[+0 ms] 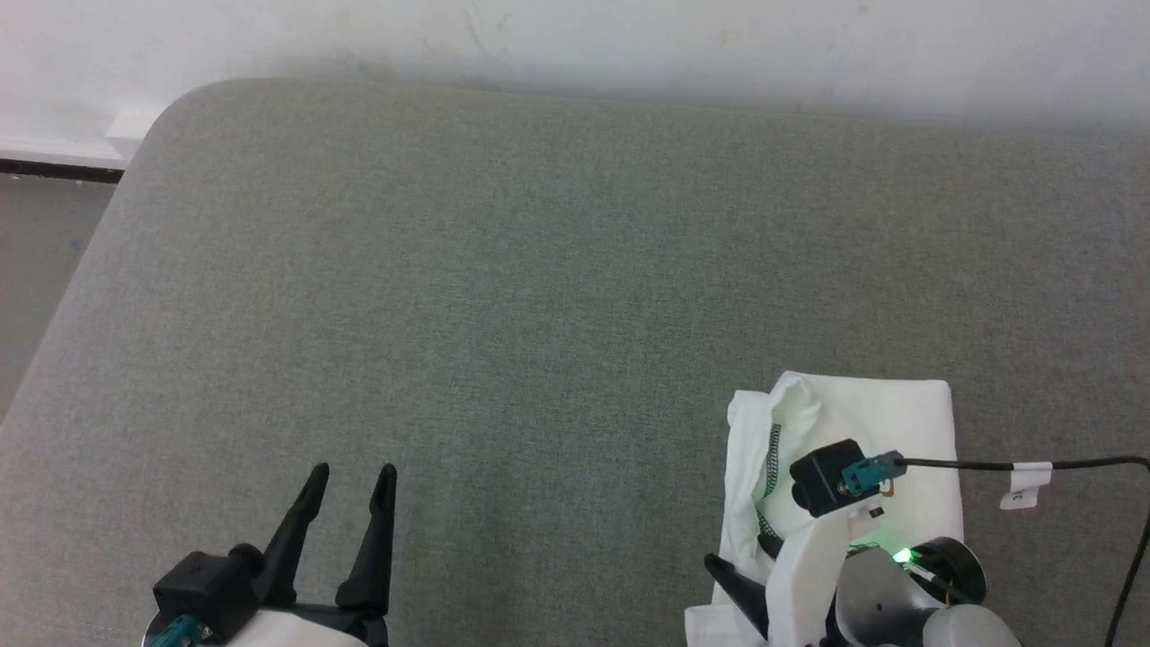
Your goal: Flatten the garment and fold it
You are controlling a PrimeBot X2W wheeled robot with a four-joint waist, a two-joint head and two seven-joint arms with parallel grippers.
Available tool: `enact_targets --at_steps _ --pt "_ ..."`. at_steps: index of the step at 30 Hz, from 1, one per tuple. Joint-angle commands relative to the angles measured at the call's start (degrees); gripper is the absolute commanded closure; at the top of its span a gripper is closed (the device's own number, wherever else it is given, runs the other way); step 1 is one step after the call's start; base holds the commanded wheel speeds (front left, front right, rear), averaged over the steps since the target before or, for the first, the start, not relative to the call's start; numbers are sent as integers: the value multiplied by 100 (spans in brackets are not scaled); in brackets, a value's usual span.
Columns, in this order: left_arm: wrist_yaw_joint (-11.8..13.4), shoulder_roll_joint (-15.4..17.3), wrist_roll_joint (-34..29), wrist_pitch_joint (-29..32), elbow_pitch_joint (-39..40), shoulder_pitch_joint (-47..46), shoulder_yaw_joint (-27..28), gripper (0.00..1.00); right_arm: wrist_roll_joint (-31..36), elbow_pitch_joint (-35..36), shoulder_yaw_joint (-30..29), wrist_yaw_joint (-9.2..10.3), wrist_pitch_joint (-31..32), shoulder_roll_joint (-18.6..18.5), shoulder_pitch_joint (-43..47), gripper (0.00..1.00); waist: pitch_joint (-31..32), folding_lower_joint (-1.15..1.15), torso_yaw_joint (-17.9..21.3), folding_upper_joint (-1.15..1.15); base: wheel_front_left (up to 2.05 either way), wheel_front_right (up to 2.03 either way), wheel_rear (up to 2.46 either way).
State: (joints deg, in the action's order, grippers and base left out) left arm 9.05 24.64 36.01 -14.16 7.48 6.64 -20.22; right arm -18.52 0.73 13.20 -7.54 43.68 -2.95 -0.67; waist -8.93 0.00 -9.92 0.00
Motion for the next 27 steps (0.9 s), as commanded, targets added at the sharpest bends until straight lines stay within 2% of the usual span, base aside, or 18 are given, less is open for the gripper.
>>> enact_targets --at_steps 1,5,8,13,16,21,27 --pt "-37 -21 44 -36 -20 -80 2 0 11 -3 21 5 50 7 -60 0 14 0 20 0 0 0 0" --pt "-40 -24 67 -13 -41 -62 -27 0 -205 235 32 5 209 7 -1 0 72 0 96 0 0 0 0" --pt "-26 -25 68 0 -26 -56 -43 0 -386 639 -244 5 227 7 116 0 97 0 155 0 0 0 0" --pt "15 9 71 -1 44 -28 -4 0 -349 1502 -1212 5 109 7 400 0 55 0 252 0 0 0 0" --pt "38 35 55 -9 102 -13 37 0 -213 1782 -1823 5 -12 7 565 0 -3 0 311 0 0 0 0" --pt "64 61 23 -24 161 1 94 0 -222 1534 -2227 5 97 7 829 0 -50 0 393 0 0 0 0" --pt "61 91 18 -5 178 -28 90 0 -296 724 -2059 5 -68 7 679 0 -37 0 392 0 0 0 0"
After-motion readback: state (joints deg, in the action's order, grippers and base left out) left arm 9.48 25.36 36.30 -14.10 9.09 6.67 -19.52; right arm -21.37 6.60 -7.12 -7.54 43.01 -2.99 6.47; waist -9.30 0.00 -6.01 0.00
